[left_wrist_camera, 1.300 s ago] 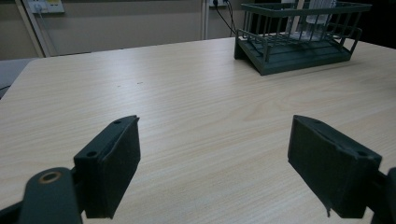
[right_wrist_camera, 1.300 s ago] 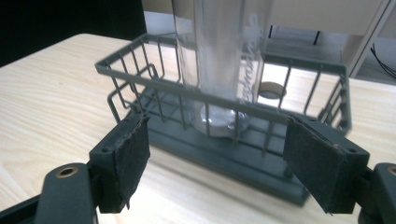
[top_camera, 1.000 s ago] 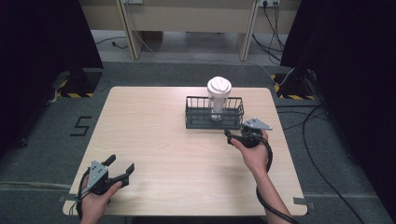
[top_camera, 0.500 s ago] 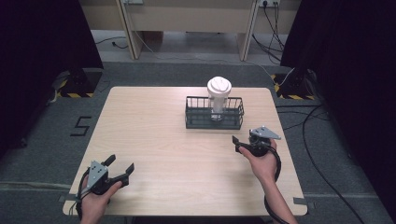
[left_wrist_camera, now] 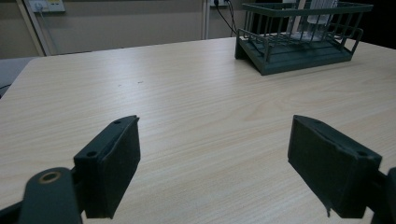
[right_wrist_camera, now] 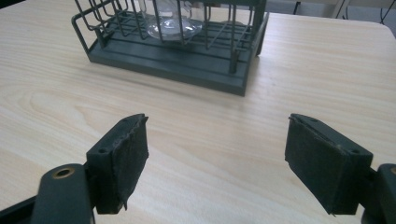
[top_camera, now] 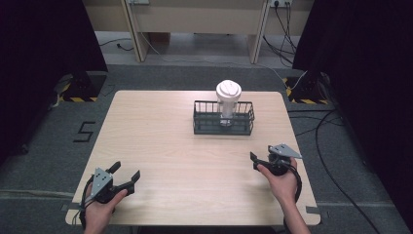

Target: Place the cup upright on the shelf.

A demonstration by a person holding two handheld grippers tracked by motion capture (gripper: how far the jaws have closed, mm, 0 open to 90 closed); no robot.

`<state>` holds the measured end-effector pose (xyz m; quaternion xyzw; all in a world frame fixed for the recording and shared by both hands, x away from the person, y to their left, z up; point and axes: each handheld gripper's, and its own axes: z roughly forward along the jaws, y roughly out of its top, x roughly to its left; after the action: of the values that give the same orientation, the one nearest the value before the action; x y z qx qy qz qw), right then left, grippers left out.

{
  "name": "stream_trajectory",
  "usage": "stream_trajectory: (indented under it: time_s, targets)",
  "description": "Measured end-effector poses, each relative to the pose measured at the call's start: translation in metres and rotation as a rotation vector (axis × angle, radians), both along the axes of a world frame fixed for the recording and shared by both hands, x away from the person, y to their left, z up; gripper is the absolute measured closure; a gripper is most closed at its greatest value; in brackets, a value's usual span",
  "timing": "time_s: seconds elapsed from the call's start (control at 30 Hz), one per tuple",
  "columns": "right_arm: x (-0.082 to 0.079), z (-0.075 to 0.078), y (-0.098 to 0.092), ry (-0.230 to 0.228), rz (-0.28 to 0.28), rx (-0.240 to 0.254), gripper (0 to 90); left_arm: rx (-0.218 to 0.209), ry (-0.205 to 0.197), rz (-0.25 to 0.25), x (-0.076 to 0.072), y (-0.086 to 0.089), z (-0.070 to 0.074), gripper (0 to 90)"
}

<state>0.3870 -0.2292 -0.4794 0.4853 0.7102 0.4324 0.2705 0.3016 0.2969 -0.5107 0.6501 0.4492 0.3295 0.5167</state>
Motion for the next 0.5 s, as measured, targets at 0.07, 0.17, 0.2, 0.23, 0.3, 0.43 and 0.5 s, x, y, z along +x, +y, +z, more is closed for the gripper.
stream_trajectory:
  time_s: [0.07,0.17,0.2,0.23,0.3,0.43,0.5]
  targets:
    - [-0.004,-0.002,-0.004,0.000,-0.005,0.001,22.2,0.001,-0.001,0.000,0.000,0.000,0.000,16.5]
    - [-0.010,-0.005,-0.009,0.001,-0.011,0.003,22.2,0.001,0.000,0.001,0.000,0.000,0.000,16.5]
    - [-0.012,-0.007,-0.011,0.001,-0.016,0.003,22.2,0.001,0.000,0.002,0.000,0.000,0.000,16.5]
    - [-0.014,-0.008,-0.013,0.003,-0.019,0.006,22.2,0.001,0.000,0.002,0.000,0.000,0.000,16.5]
    - [-0.019,-0.011,-0.017,0.004,-0.028,0.007,22.3,0.001,0.000,0.002,0.000,0.000,0.000,16.5]
    - [-0.026,-0.016,-0.024,0.006,-0.043,0.012,22.2,0.002,0.000,0.001,0.000,0.000,0.000,16.6]
    - [-0.030,-0.018,-0.027,0.008,-0.051,0.017,22.2,0.003,0.000,0.002,0.000,0.000,0.000,16.5]
